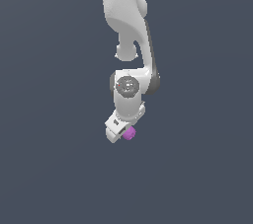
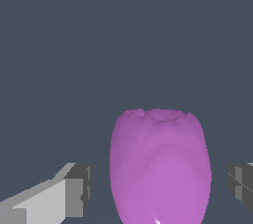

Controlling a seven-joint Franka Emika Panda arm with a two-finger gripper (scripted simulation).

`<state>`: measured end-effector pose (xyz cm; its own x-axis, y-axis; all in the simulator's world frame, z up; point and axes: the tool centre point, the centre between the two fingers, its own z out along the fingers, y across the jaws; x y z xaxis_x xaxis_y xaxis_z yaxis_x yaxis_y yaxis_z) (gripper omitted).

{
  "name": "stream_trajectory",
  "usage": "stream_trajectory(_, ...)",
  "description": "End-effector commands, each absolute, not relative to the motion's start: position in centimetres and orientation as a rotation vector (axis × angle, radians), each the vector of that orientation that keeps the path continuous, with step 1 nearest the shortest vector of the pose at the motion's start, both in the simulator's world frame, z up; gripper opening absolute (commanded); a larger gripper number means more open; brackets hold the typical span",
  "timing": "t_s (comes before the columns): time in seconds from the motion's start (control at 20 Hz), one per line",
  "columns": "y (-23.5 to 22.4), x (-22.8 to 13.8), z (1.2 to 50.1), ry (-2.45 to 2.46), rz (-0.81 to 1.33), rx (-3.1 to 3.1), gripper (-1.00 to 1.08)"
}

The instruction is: Pick up the object and move it to a goal position.

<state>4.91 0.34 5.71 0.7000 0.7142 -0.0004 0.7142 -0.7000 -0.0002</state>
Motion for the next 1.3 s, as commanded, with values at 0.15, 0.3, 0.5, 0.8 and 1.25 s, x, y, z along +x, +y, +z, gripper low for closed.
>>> stream_trajectory(0.15,0.3,5.0,4.1,-1.219,0.0,-2.896,1.0)
stream_trajectory(0.3,0.3,5.0,4.1,-1.219,0.0,-2.896,-1.0)
stream_trajectory(0.5,0.3,5.0,4.1,-1.219,0.0,-2.896,-1.0)
stream_trajectory(0.8,0.3,5.0,4.1,-1.219,0.0,-2.896,-1.0)
stream_trajectory(1.25,-2.0,4.5,6.2,-1.219,0.0,-2.896,-1.0)
